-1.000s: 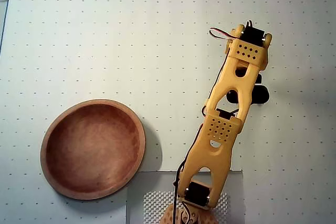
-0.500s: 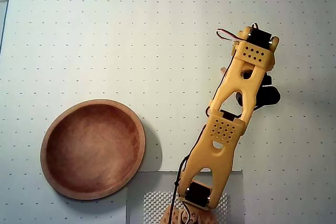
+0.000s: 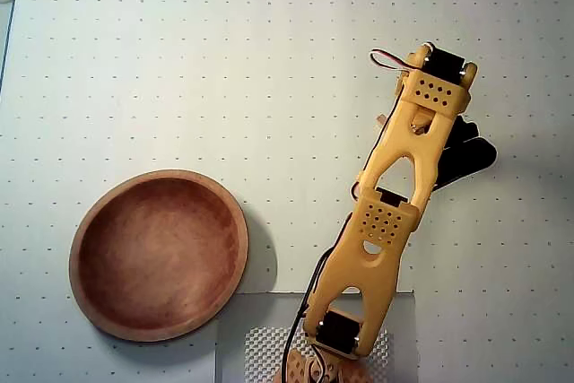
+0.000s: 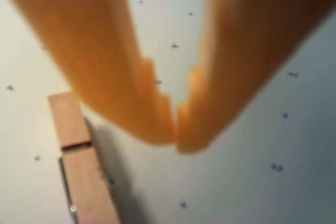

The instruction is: Grasp a clothespin and put it in the bowl.

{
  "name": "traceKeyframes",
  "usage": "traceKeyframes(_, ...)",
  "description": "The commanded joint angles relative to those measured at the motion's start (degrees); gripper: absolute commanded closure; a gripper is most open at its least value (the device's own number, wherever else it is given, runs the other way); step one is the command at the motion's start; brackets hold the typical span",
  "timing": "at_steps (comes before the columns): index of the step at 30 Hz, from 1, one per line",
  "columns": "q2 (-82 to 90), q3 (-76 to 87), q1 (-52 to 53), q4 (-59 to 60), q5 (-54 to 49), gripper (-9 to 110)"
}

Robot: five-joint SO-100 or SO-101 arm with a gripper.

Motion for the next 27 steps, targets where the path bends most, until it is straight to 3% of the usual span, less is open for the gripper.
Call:
traceKeyframes(1, 2.11, -3.78, -1.23, 0.53, -5.45, 104)
traceKeyframes(5, 2.29, -3.78, -1.93, 0.53, -10.9, 104)
traceKeyframes(12, 2.2, -3.78, -2.11, 0.53, -9.23, 103)
traceKeyframes(19, 2.46, -3.78, -2.2, 0.53, -8.88, 86)
traceKeyframes(27, 2.64, -3.78, -2.11, 0.53, -9.05, 84)
